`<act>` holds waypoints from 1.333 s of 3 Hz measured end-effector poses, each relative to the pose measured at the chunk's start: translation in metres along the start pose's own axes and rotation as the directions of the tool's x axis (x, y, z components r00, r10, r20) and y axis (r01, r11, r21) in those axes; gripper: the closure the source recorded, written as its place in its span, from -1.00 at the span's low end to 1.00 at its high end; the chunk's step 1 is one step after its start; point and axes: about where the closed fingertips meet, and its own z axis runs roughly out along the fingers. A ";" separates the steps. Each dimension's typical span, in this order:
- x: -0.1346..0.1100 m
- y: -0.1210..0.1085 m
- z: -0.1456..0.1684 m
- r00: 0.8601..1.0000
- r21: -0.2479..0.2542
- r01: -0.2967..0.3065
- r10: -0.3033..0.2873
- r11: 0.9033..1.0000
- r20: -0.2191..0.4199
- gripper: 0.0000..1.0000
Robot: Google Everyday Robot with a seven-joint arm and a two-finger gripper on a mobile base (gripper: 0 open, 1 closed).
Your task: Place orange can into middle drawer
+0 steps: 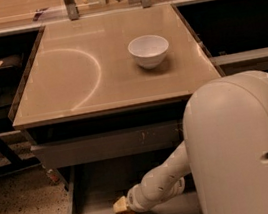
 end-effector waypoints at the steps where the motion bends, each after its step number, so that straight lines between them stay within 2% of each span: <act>1: -0.005 -0.012 0.018 0.999 0.012 -0.048 0.048 0.999 0.015 1.00; 2: -0.008 -0.019 0.027 0.996 -0.007 -0.088 0.089 0.996 0.016 1.00; 3: -0.008 -0.021 0.028 0.996 -0.007 -0.092 0.092 0.996 0.018 0.63; 4: -0.008 -0.021 0.028 0.996 -0.007 -0.092 0.092 0.996 0.018 0.18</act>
Offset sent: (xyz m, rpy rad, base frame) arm 0.0210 -0.0105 -0.0442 0.0508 0.0571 -0.1363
